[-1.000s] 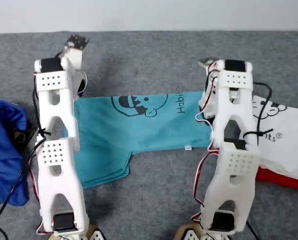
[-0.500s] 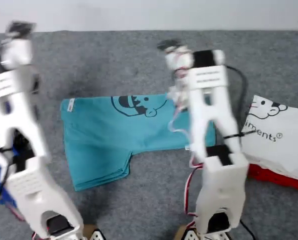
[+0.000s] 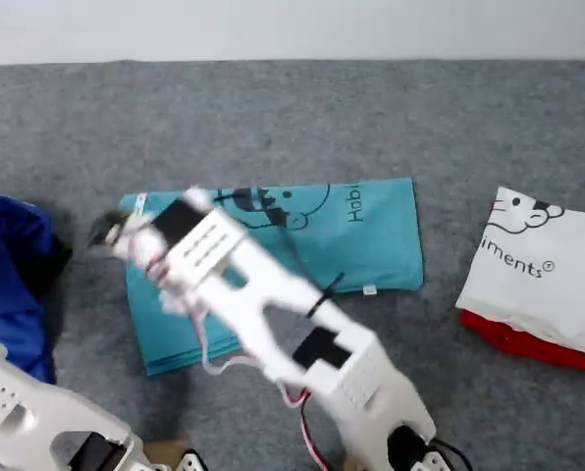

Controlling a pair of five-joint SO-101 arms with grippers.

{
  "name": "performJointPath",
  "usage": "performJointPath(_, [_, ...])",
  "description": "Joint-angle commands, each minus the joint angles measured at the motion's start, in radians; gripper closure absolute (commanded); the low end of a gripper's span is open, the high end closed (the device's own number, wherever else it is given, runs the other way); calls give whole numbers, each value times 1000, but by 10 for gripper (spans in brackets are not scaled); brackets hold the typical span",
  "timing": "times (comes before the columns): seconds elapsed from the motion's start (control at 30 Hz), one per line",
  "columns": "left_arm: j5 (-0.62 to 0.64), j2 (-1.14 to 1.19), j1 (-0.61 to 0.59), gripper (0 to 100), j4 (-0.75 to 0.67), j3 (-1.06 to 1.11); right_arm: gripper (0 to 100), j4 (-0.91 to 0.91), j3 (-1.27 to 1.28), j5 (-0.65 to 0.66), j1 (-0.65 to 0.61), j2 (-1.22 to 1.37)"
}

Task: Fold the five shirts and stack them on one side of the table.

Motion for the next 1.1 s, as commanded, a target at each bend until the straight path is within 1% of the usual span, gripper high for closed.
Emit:
performJointPath(0.0, [-38,-8,-26,994,11,-7,797,41,20,-12,-110,-12])
performJointPath(0.07, [-38,-12,-34,994,11,-7,742,38,44,-12,-143,-8])
performJointPath(0.1, [-38,-14,-38,994,11,-7,735,35,54,-8,-154,-7])
performJointPath(0.33, [-35,-15,-44,994,14,-7,734,-7,55,29,-165,127])
performJointPath(0.73, [-34,-15,-43,994,17,-7,740,-136,54,29,-157,252])
performJointPath(0.8, [-34,-15,-44,994,17,-7,793,-136,54,29,-150,268])
performJointPath(0.93, [-35,-15,-44,994,17,-5,974,-134,54,31,-147,272])
performJointPath(0.97, [-35,-15,-44,994,17,-5,994,-134,54,31,-142,269])
performJointPath(1.07, [-35,-15,-43,994,17,-5,979,-134,54,31,-116,268])
